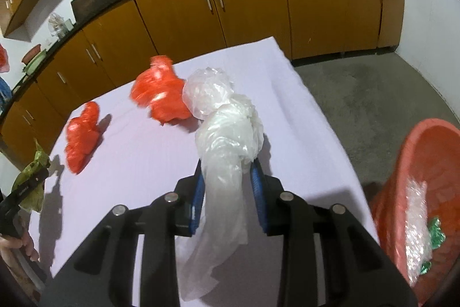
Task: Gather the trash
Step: 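Carry the paw-print bag and white bag over the orange basket with both tools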
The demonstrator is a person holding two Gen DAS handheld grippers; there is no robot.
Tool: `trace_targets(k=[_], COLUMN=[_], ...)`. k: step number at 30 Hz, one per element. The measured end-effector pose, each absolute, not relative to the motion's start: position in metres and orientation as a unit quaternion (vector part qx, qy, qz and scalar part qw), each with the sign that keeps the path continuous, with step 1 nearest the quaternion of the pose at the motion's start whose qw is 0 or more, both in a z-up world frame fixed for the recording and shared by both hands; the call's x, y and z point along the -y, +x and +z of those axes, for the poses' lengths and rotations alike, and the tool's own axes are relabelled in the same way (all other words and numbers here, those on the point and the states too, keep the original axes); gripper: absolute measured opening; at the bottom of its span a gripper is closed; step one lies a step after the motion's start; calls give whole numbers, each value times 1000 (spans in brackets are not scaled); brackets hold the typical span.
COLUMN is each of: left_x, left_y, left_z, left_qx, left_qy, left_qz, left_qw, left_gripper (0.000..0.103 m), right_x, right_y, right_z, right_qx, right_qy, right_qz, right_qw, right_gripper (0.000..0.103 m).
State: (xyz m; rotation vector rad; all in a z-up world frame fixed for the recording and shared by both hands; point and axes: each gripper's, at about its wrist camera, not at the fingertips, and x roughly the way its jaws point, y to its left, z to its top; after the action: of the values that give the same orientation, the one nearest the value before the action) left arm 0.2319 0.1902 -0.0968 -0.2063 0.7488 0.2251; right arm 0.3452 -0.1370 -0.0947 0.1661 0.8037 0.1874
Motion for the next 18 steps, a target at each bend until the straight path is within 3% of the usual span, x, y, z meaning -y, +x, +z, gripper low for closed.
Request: trace_targets(k=[18], left_x=[-16], left_y=[183], left_z=[-18], left_qx=[-293], left_qy=[-72], left_qz=[-96], left_qw=[949], left_gripper=[12], right_x=[237], right_y=[204], right_z=[-7], right_qx=[-280], right_qy=[108], right_qz=[45], right_qw=[953], right_gripper=[30])
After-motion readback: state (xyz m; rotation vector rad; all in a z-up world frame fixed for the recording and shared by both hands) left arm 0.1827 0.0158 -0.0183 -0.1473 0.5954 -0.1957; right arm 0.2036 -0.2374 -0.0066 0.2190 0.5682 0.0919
